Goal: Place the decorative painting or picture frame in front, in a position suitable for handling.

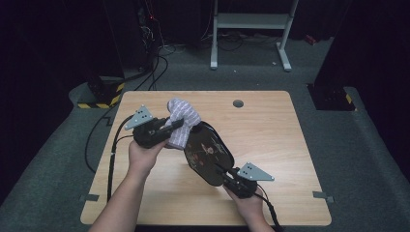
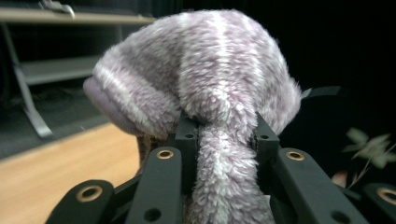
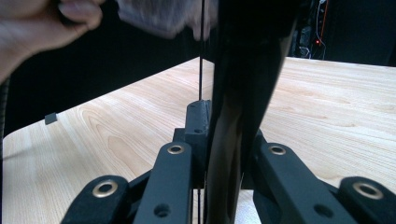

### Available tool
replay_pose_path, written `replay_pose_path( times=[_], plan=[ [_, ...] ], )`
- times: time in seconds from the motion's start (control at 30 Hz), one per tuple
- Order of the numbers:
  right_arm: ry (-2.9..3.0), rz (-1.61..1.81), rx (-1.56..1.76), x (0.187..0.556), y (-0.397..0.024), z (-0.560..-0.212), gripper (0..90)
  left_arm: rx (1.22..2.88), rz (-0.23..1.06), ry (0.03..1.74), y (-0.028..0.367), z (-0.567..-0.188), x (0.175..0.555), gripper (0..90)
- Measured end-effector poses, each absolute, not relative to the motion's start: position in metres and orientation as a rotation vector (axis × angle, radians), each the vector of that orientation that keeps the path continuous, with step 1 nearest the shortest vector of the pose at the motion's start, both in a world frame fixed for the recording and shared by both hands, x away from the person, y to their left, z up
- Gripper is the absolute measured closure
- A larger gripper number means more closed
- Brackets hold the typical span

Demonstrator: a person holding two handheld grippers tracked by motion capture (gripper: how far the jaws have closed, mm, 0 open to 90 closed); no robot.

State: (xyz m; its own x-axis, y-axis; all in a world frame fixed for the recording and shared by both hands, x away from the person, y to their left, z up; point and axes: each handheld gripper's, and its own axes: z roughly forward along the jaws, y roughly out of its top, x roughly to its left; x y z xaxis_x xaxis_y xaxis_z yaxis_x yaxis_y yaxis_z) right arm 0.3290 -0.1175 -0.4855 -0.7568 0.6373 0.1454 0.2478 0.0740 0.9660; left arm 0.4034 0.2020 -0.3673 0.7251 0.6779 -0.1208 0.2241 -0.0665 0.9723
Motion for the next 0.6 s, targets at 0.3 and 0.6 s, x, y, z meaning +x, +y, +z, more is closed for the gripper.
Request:
replay_pose_path(
  times=[0.3,0.6],
  plan=[
    [2.039,1.740,0.897,0.330,-0.119,-0.486,80.3,1.681,0.359,0.823,0.210,-0.420,0.420,71.5],
    [2.037,1.741,0.899,0.330,-0.119,-0.486,80.2,1.738,0.258,0.922,0.223,-0.467,0.430,72.3]
  ],
)
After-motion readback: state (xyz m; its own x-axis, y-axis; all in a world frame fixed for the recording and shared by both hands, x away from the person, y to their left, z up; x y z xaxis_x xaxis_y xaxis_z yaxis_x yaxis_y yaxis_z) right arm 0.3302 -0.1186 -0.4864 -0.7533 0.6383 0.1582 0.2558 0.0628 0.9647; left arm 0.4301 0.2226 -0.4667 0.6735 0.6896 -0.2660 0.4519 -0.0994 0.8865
